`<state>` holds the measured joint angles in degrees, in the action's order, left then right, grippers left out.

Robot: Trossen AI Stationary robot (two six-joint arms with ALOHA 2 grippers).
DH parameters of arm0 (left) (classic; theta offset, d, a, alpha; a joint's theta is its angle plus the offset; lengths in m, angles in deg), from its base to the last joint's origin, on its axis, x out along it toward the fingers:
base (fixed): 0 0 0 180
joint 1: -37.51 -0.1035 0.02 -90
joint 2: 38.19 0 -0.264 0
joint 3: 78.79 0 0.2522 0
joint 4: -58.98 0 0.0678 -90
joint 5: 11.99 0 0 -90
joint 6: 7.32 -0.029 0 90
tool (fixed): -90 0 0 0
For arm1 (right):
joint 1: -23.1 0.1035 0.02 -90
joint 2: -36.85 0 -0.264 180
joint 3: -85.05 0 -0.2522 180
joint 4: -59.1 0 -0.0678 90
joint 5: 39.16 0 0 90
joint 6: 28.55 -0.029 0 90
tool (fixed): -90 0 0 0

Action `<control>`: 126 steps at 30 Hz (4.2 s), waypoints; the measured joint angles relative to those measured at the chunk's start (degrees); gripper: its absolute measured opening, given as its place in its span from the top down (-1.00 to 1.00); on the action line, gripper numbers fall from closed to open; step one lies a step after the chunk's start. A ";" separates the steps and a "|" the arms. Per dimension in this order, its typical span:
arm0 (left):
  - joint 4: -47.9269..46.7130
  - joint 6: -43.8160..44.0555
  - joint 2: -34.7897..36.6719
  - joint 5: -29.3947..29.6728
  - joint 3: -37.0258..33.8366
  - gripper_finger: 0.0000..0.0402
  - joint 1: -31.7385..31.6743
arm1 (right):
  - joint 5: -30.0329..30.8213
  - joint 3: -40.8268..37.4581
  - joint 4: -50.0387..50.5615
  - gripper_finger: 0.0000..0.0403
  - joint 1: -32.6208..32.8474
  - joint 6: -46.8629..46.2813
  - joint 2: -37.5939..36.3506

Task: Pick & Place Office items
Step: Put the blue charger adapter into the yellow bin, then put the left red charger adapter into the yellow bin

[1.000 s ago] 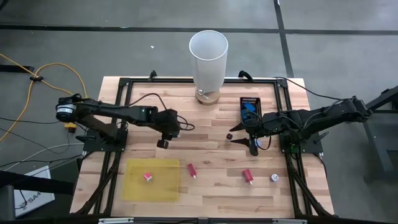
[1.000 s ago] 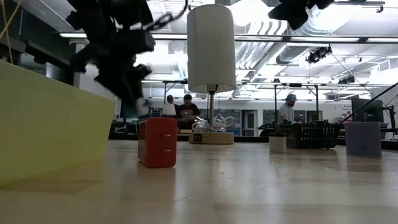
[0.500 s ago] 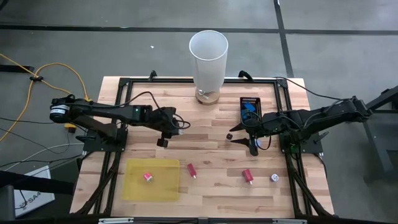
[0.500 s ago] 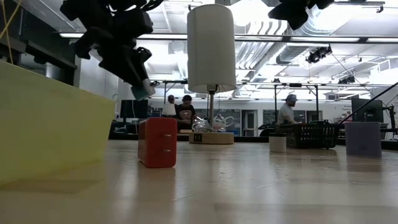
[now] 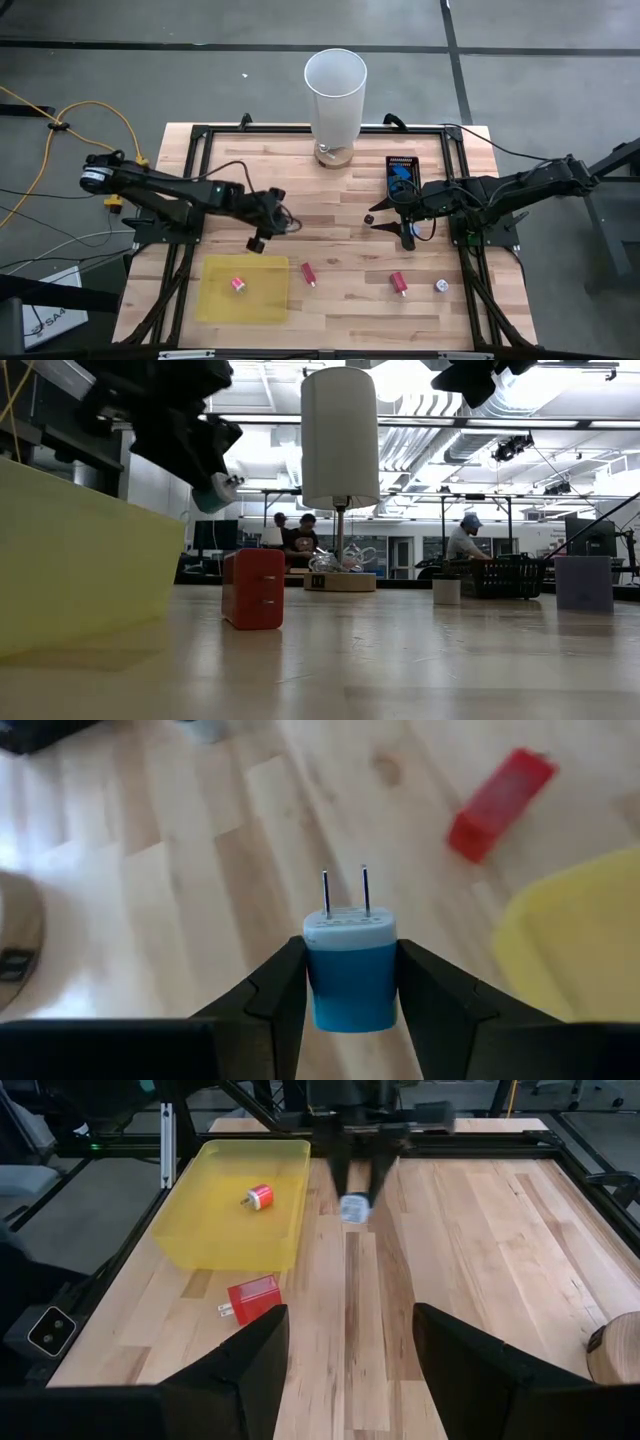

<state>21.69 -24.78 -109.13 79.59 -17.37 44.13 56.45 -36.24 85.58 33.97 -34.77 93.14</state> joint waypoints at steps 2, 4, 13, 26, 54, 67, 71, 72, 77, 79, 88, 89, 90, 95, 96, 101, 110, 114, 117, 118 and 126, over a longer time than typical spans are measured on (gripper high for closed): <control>0.00 1.22 0.00 0.00 0.00 0.34 2.10 | 0.00 0.00 0.00 0.00 0.00 0.00 -0.02; 0.00 2.59 -0.01 0.00 0.00 0.34 4.29 | 0.00 0.00 0.00 0.00 0.02 0.00 0.00; -0.02 5.92 -0.02 -0.01 0.00 0.34 15.44 | 0.00 0.00 0.00 0.00 0.02 -0.01 -0.02; -0.83 12.01 -0.02 2.82 0.00 0.34 25.76 | 0.00 0.00 0.00 0.00 0.02 0.00 -0.01; -1.25 20.53 -15.80 -2.11 -0.02 0.34 27.84 | 0.00 0.00 0.04 0.00 0.02 0.00 0.00; -1.05 20.53 -15.72 -2.08 -0.02 0.33 27.81 | 0.00 0.00 0.02 0.00 0.00 0.00 -0.02; -1.05 20.53 -15.69 -2.03 -0.02 0.28 27.81 | 0.00 0.00 0.02 0.00 0.02 0.00 -0.02; -1.03 20.51 -15.69 -2.02 -0.02 0.25 27.81 | 0.00 0.00 0.02 0.00 0.02 -0.01 -0.02; -1.05 20.49 -15.69 -1.88 -0.02 0.05 27.79 | -0.01 0.00 0.01 0.00 0.02 -0.01 0.00; -1.03 20.50 -15.69 -1.89 -0.02 0.02 27.79 | 0.00 0.00 0.02 0.00 0.00 0.00 -0.01; -1.05 20.47 -15.69 -1.90 -0.02 0.00 27.79 | -0.02 0.00 0.00 0.00 0.02 -0.01 0.00; -1.05 20.43 -15.69 -1.90 -0.02 0.00 27.79 | 0.00 0.00 0.00 0.00 0.02 0.00 -0.01; -1.05 20.29 -15.69 -1.90 -0.02 0.00 27.79 | 0.00 0.00 0.02 0.00 0.02 0.00 -0.02; -0.14 18.33 -14.52 -1.92 -0.07 0.00 27.79 | 0.00 0.00 0.00 0.00 0.02 0.00 0.00; -0.01 18.31 -13.93 -1.91 -0.07 0.00 27.79 | 0.00 0.00 0.00 0.00 0.01 -0.02 -0.01; 0.02 16.97 -10.37 -1.31 -0.07 0.00 26.97 | 0.00 0.00 0.00 0.00 0.01 -0.01 -0.01; 0.47 15.65 -4.40 -0.93 -0.07 0.00 23.60 | 0.00 0.00 0.00 0.00 0.00 0.00 -0.01; 0.43 14.37 -4.02 -0.50 -0.07 -0.01 22.73 | 0.00 0.00 -0.02 0.00 0.00 -0.01 -0.02; 0.46 13.78 -4.02 -0.43 -0.07 -0.01 22.63 | -0.01 0.00 -0.01 0.00 0.01 0.00 0.00; 0.46 13.77 -4.02 -0.36 -0.07 -0.01 22.63 | -0.02 0.00 -0.01 0.00 0.01 0.00 0.00; 1.61 11.28 -4.04 -0.17 -0.07 -0.01 20.46 | 0.00 0.00 0.00 0.00 0.00 0.00 -0.01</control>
<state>23.30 -13.50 -113.17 79.41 -17.44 64.59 56.45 -36.24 85.58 33.97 -34.77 93.14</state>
